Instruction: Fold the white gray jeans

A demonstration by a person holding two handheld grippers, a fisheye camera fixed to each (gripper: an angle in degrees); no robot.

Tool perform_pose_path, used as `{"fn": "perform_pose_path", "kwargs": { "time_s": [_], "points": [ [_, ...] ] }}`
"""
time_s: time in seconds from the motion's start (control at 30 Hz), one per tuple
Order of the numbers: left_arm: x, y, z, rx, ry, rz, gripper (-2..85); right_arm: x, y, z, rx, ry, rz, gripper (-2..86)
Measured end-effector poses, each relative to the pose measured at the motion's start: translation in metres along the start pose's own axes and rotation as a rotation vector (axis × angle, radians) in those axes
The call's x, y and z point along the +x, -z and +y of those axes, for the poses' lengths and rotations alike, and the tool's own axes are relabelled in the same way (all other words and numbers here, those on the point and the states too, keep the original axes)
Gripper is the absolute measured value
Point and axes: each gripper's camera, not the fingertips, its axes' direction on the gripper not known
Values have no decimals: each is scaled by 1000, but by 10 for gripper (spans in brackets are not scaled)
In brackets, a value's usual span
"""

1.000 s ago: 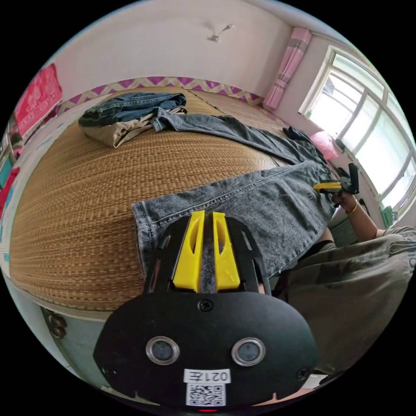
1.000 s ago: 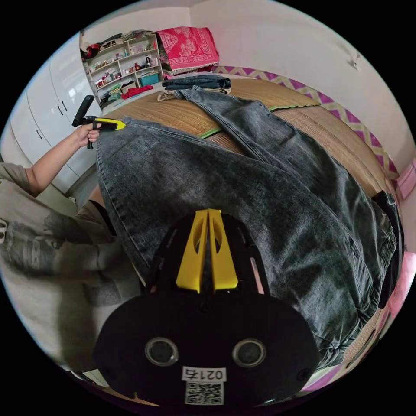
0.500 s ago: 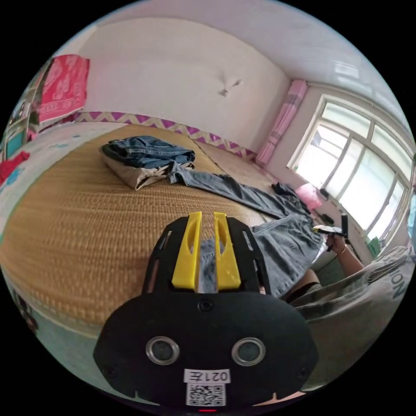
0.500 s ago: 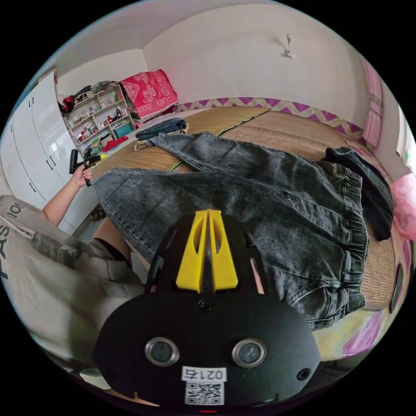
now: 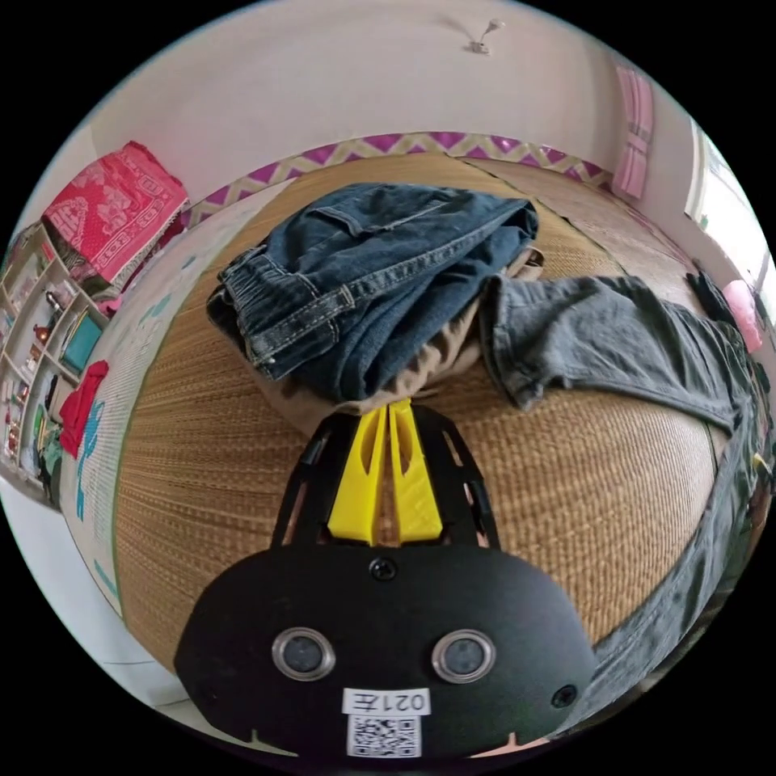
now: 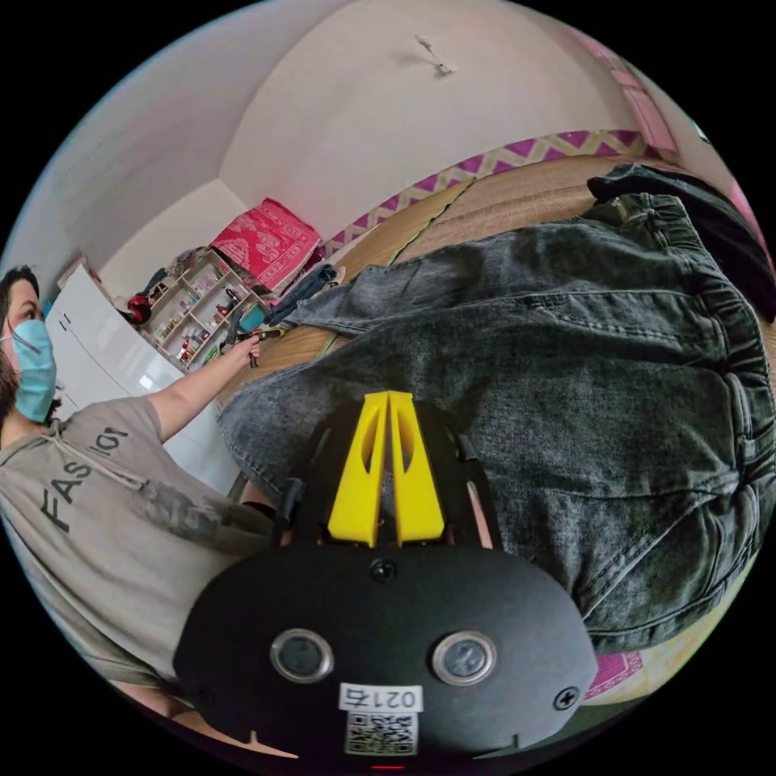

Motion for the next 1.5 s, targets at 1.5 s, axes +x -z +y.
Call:
{"fn": "perform_pose_path", "kwargs": {
  "time_s": [1.5],
  "points": [
    [65, 12, -114, 40, -135, 578, 84, 82, -58, -41, -129, 20, -139, -6]
  ]
}}
